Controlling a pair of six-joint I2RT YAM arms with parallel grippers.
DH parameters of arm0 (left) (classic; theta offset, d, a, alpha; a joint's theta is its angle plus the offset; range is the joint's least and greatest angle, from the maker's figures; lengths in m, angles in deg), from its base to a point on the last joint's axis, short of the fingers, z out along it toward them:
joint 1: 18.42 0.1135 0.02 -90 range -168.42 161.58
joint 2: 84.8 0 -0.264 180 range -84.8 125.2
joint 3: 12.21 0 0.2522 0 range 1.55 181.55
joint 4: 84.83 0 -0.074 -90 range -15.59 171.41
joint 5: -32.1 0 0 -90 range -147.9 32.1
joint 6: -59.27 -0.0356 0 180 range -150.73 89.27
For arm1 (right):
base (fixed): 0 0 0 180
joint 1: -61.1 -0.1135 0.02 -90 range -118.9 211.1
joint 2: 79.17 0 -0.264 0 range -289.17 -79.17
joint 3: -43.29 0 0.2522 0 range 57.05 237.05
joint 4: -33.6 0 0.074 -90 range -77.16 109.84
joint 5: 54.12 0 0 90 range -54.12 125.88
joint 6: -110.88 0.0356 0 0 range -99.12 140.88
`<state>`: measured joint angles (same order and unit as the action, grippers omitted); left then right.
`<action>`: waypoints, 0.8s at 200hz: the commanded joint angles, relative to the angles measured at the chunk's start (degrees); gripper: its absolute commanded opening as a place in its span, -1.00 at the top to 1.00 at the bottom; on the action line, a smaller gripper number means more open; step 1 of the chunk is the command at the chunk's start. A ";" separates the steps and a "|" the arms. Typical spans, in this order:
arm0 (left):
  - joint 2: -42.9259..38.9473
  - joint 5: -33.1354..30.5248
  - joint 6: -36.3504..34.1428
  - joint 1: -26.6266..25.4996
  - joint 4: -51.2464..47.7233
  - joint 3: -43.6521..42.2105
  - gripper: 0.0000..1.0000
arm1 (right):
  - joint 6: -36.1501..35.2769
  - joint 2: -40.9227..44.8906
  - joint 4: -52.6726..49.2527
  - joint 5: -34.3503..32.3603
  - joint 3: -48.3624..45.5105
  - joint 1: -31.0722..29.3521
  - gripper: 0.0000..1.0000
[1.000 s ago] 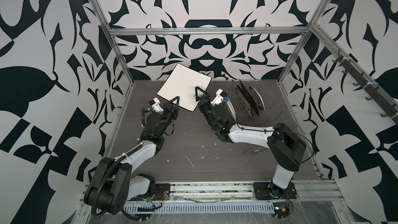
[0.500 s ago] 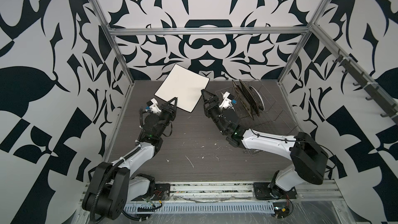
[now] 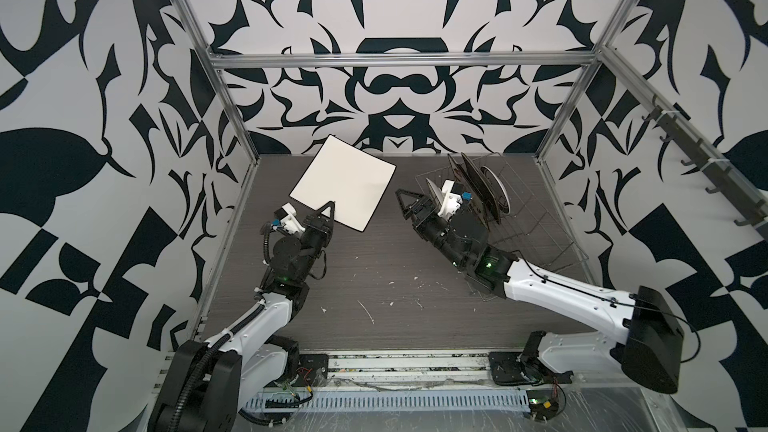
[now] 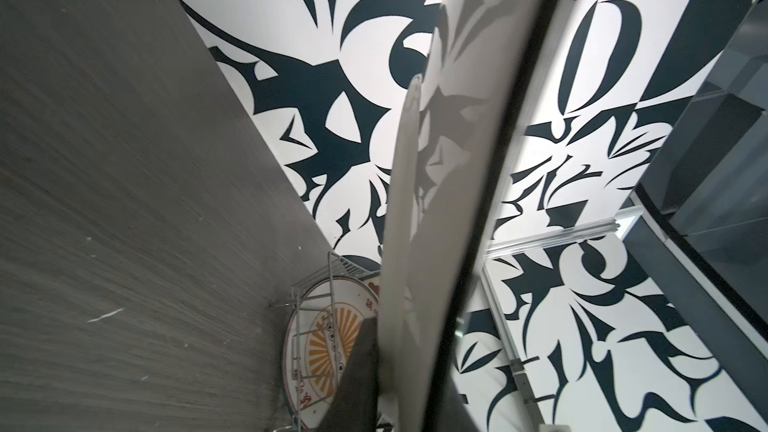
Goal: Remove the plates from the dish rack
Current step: 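Open the right gripper off the plate's top edge and draw it back, then lower the white plate flat onto the table with the left gripper while the right withdraws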
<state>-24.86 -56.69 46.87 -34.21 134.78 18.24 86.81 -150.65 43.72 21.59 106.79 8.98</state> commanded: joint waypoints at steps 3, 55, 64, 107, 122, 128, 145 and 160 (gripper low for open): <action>-1.28 -0.42 -2.03 2.15 13.33 -0.03 1.00 | -8.89 3.28 -10.40 0.94 1.91 -0.26 -0.88; 5.34 2.34 3.54 8.49 25.01 -2.57 1.00 | -6.76 9.23 -7.60 -2.46 -7.57 -0.26 -0.89; 6.26 2.00 4.42 9.16 26.75 -2.96 1.00 | -8.73 9.60 -9.41 -2.46 -6.39 -0.26 -0.89; 5.45 0.44 4.37 11.24 22.72 -2.80 1.00 | -16.98 8.17 -17.91 -0.56 1.94 -0.27 -0.91; 3.51 -1.02 3.91 11.57 18.10 -2.67 1.00 | -19.18 7.11 -20.93 0.39 4.79 -0.26 -0.91; 2.63 -1.64 3.74 11.64 15.83 -2.56 1.00 | -20.15 6.71 -22.18 0.65 5.90 -0.26 -0.91; 0.13 -3.08 2.68 11.98 10.25 -2.25 1.00 | -22.20 5.97 -24.28 0.80 8.10 -0.26 -0.92; -1.14 -3.98 1.91 12.51 7.60 -2.01 1.00 | -23.90 5.47 -24.99 0.66 9.20 -0.26 -0.92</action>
<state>-21.60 -57.84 50.17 -22.56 137.49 13.94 68.43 -144.53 21.97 21.88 112.67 8.98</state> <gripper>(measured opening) 0.152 0.958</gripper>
